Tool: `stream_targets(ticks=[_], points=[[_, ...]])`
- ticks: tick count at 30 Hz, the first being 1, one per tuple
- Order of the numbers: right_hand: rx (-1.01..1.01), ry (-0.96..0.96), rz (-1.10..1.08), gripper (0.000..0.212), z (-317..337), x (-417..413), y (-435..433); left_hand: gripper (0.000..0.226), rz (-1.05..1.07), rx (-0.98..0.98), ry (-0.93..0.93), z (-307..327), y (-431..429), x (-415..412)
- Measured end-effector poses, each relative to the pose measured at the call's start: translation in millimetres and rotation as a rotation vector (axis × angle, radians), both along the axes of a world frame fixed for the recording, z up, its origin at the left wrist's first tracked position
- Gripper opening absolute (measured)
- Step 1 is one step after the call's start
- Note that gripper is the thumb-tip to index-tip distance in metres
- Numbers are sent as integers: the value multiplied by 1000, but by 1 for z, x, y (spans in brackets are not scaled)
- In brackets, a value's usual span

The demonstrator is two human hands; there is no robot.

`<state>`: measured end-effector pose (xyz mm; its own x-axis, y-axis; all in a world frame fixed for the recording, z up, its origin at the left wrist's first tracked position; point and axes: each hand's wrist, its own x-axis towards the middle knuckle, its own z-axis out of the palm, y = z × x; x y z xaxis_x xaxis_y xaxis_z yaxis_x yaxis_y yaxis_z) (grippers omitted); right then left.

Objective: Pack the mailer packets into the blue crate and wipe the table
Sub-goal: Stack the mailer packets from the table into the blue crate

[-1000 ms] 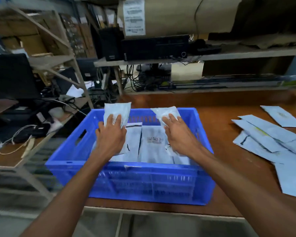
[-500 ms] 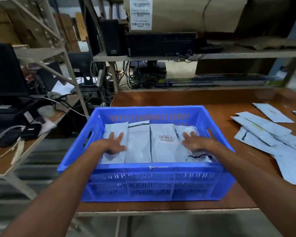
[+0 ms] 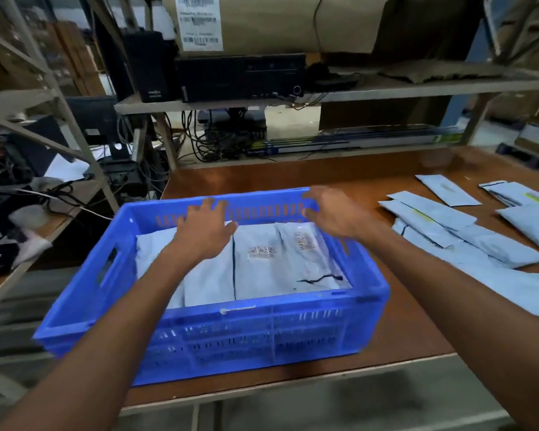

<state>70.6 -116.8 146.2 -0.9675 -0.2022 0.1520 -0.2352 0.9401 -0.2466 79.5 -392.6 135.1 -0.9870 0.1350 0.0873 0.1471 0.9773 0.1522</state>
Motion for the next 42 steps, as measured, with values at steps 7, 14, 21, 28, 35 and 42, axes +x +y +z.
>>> stream_targets(ticks=[7,14,21,28,35,42], points=[[-81,89,-258,21,10,28,167,50,-340,162,113,19,239,16],[-62,-134,-446,22,-93,83,364,58,-488,46,-242,-64,439,25],[80,18,-224,49,-176,125,424,52,-379,85,-214,-137,506,36],[132,-41,-391,50,-165,58,481,79,-371,-45,-109,-158,547,63],[239,-87,-348,42,-159,54,473,72,-193,-153,17,-156,498,4],[110,-329,-370,67,-170,58,453,63,-2,86,-160,-162,501,22]])
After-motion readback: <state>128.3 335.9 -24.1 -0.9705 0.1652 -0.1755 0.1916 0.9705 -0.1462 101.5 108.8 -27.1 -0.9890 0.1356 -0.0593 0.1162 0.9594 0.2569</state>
